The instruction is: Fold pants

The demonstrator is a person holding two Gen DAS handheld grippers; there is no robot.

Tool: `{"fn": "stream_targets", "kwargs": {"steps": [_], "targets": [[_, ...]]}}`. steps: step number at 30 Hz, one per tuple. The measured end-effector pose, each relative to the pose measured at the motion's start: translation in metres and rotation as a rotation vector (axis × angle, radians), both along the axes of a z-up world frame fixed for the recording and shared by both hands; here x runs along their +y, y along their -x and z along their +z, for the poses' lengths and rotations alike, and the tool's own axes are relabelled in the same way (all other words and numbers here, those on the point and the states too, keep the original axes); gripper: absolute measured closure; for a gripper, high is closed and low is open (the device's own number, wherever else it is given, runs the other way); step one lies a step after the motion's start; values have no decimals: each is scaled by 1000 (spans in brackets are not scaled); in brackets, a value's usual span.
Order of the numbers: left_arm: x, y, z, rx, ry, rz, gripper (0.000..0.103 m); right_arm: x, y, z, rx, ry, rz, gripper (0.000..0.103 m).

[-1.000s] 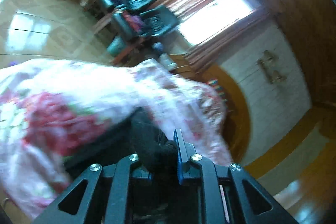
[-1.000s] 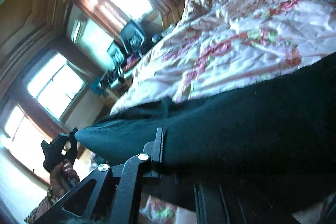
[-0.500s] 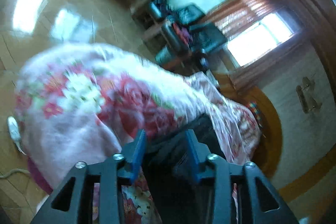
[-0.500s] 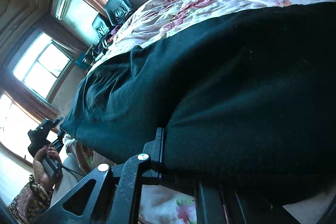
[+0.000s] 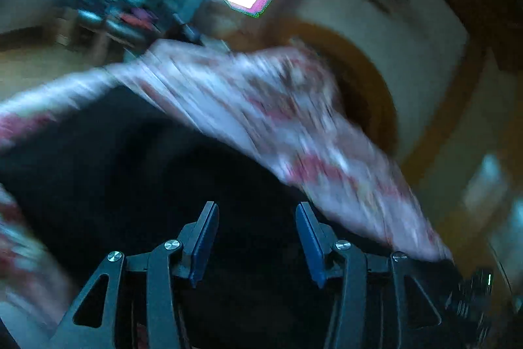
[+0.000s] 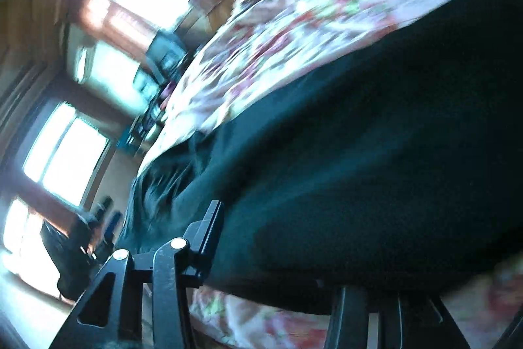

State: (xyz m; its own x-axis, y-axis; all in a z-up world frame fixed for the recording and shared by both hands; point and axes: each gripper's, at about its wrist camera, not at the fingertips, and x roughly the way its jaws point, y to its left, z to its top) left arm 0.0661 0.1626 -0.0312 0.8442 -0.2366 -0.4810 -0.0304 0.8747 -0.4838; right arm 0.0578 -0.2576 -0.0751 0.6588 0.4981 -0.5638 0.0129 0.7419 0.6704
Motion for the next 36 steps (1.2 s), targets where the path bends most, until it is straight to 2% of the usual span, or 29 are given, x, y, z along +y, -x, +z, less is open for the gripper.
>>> {"fn": "stream_targets", "kwargs": {"steps": [3, 9, 12, 15, 16, 17, 18, 19, 20, 24, 26, 29, 30, 33, 34, 36], "targets": [[-20, -11, -17, 83, -11, -90, 53, -49, 11, -2, 15, -55, -139, 56], [-29, -20, -43, 181, -29, -135, 54, -137, 33, -6, 6, -152, -427, 54], [-26, -18, -46, 192, -7, -129, 54, -164, 42, -4, -5, -179, -499, 54], [-26, -20, -49, 197, -25, -123, 54, -180, 47, -1, -24, -168, -557, 54], [-27, -20, -49, 198, -29, -123, 54, -184, 46, -1, -30, -153, -566, 54], [-27, -20, -49, 197, -33, -123, 54, -189, 46, 0, -33, -132, -567, 58], [-27, -19, -49, 195, -32, -123, 54, -190, 44, 0, -28, -111, -555, 78], [-26, -17, -47, 185, -24, -122, 54, -190, 43, 0, -20, -100, -537, 91], [-24, -16, -44, 171, -15, -119, 54, -193, 45, 2, -21, -103, -530, 94], [-19, -5, -28, 61, 11, -116, 53, -185, 63, 22, -76, -126, -463, 95], [-20, -6, -27, 56, 11, -130, 53, -177, 69, 22, -34, -99, -427, 95], [-27, -11, -32, 95, -2, -153, 53, -174, 72, 9, 59, 25, -416, 95], [-29, -13, -33, 105, -11, -158, 53, -179, 70, 3, 89, 18, -431, 95], [-35, -17, -41, 154, -52, -164, 53, -197, 74, -10, 126, -114, -481, 94], [-35, -17, -42, 168, -60, -157, 53, -200, 80, -9, 117, -144, -500, 93], [-31, -17, -45, 178, -44, -153, 53, -205, 91, 3, 69, -135, -545, 84]]}}
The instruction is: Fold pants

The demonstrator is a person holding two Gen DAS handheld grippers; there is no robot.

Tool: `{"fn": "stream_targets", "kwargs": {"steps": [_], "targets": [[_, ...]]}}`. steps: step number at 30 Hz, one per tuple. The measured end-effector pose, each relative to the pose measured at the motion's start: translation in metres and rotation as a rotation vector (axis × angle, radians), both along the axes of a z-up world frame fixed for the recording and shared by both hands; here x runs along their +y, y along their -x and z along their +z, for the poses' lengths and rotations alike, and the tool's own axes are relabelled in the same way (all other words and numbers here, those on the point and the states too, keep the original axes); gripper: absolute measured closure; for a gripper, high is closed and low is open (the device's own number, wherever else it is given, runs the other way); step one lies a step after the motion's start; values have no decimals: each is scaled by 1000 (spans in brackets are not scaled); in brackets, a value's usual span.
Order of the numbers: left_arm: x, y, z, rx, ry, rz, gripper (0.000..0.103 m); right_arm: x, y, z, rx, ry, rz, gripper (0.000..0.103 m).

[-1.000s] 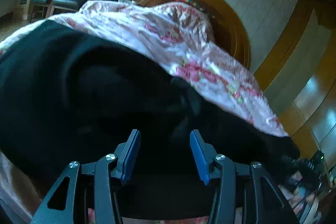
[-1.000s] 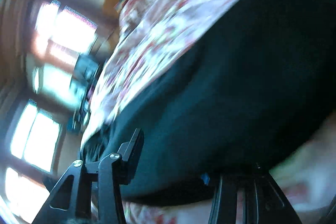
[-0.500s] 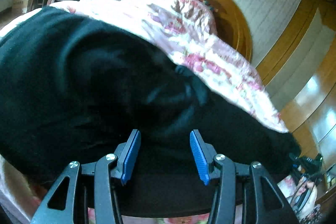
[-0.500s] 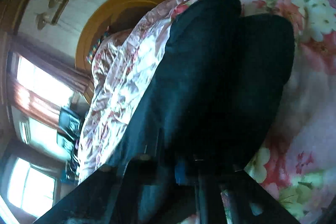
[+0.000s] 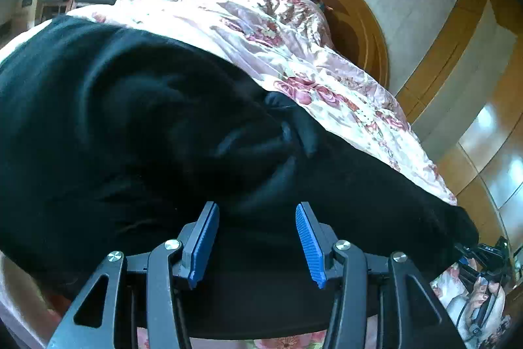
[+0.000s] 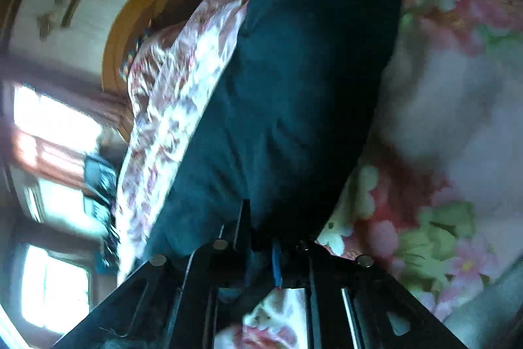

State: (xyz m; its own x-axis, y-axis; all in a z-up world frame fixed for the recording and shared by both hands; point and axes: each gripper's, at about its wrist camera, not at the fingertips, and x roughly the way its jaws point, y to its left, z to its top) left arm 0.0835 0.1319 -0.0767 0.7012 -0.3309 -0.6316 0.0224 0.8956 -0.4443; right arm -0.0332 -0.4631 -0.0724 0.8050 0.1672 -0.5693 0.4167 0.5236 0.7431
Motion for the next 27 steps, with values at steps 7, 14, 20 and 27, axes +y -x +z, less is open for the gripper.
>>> {"fn": "stream_targets", "kwargs": {"steps": [7, 14, 20, 27], "targets": [[13, 7, 6, -43, 50, 45, 53, -21, 40, 35, -12, 244, -169, 58], [19, 7, 3, -17, 59, 83, 53, -38, 10, 13, -57, 151, -91, 53], [15, 3, 1, -6, 20, 82, 53, -34, -12, 15, -171, 82, -24, 89], [9, -4, -6, 27, -45, 68, 53, -26, 14, 60, -166, 237, -132, 90]]}}
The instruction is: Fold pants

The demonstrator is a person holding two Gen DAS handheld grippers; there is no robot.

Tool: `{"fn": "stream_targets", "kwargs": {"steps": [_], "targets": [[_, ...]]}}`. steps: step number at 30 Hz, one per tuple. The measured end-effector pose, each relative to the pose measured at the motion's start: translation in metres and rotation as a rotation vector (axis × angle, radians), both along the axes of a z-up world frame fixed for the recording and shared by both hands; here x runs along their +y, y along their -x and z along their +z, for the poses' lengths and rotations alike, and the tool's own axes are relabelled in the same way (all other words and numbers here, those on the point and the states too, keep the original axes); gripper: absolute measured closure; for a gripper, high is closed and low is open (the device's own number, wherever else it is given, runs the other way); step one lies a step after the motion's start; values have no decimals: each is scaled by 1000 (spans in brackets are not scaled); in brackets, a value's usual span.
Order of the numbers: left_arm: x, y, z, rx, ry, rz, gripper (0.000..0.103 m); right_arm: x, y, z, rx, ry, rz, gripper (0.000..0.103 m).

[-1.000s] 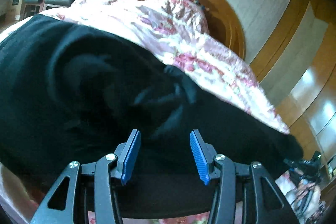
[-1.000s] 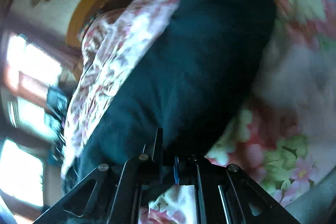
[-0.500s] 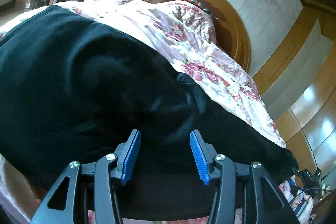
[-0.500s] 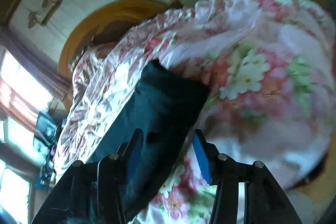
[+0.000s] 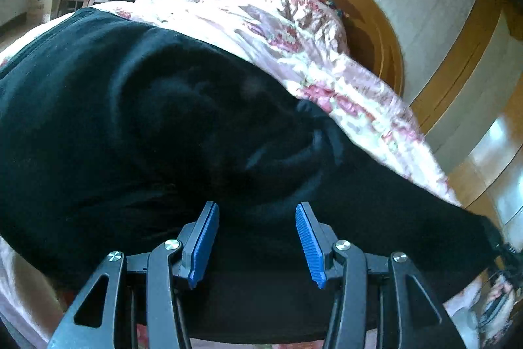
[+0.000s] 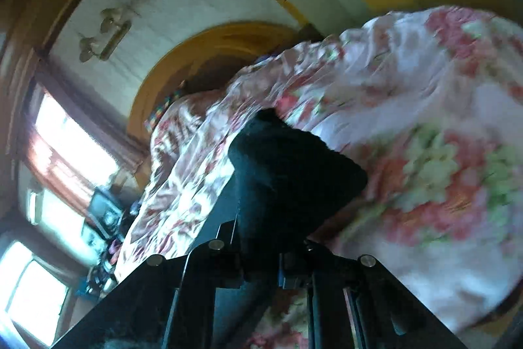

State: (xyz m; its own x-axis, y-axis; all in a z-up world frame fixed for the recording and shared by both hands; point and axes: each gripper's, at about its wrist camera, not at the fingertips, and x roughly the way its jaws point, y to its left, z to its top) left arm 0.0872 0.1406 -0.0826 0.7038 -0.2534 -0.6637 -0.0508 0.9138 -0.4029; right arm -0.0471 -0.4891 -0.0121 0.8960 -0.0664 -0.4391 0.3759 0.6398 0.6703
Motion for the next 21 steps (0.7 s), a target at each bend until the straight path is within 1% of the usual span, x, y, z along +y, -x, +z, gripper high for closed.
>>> {"fn": "stream_targets", "kwargs": {"steps": [1, 2, 4, 5, 7, 9, 12, 13, 15, 16, 17, 19, 21], "targets": [[-2, -1, -1, 6, -14, -3, 53, 0, 1, -6, 33, 5, -9, 90], [-4, -1, -1, 7, -30, -3, 53, 0, -3, -18, 90, 5, -25, 90], [-7, 0, 3, 2, -54, -7, 53, -1, -3, -37, 150, -29, -46, 90], [-9, 2, 7, -8, -64, -11, 53, -4, -4, -40, 157, -55, -48, 90], [-15, 7, 16, -44, -49, -38, 53, -5, -1, -37, 143, -48, -39, 90], [-31, 6, 30, -86, -48, -110, 53, -2, 0, -38, 144, -30, -34, 90], [-57, -6, 43, -116, -79, -197, 53, -9, 1, -43, 130, -67, -39, 89], [-66, -15, 45, -108, -76, -231, 53, -13, -2, -46, 128, -80, -40, 89], [-84, -42, 40, -47, -75, -295, 54, -13, 0, -47, 126, -85, -39, 89], [-91, -55, 34, -16, -95, -310, 54, -11, 1, -46, 129, -75, -37, 89], [-95, -69, 28, 7, -136, -306, 56, -10, -3, -45, 132, -68, -37, 89], [-93, -89, 18, 19, -214, -268, 60, -9, -5, -44, 138, -54, -35, 89], [-81, -110, 13, 17, -274, -189, 62, -9, -6, -44, 140, -52, -33, 89]]}}
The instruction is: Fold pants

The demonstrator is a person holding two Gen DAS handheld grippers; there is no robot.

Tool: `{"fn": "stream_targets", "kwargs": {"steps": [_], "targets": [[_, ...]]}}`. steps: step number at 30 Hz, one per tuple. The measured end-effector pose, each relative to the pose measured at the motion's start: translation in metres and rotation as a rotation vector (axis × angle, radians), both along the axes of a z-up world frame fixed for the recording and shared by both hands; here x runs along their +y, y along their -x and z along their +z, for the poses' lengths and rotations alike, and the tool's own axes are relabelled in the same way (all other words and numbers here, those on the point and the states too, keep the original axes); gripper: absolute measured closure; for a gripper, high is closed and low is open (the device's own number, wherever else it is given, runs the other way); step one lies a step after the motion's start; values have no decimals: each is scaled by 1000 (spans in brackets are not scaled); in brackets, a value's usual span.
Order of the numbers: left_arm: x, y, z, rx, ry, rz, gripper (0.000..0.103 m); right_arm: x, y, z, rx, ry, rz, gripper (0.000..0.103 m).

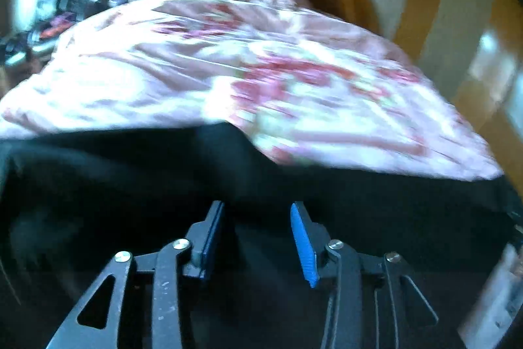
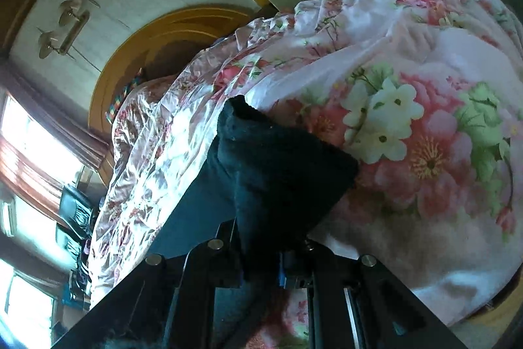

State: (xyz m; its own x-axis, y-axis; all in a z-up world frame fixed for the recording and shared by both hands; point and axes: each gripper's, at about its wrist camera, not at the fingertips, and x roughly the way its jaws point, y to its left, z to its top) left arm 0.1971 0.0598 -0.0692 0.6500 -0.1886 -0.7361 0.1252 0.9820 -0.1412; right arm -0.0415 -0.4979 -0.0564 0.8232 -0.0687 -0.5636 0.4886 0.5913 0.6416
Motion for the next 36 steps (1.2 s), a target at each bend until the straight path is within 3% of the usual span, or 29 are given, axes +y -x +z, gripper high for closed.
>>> {"fn": "stream_targets", "kwargs": {"steps": [2, 6, 10, 12, 15, 18, 21, 30, 36], "targets": [[11, -11, 0, 6, 1, 58, 63, -1, -1, -1, 2, 2, 2, 89], [31, 1, 9, -2, 119, 105, 63, 2, -3, 2, 11, 37, 3, 89], [51, 44, 16, -62, 223, 165, 58, 10, -5, 12, 21, 106, 9, 89], [56, 64, 14, -78, 257, 167, 50, 18, -6, 20, 28, 157, 19, 89], [61, 86, 9, -90, 279, 140, 47, 29, -9, 33, 48, 214, 28, 89], [67, 98, 4, -65, 281, 148, 43, 39, -9, 48, 34, 222, 23, 89], [76, 96, 1, -14, 340, 191, 43, 56, -10, 74, -4, 233, 43, 89], [92, 102, 2, -28, 417, 240, 43, 167, -33, 150, -134, 482, 286, 89], [102, 108, 7, -62, 427, 273, 43, 253, -60, 146, -132, 593, 496, 88]]}}
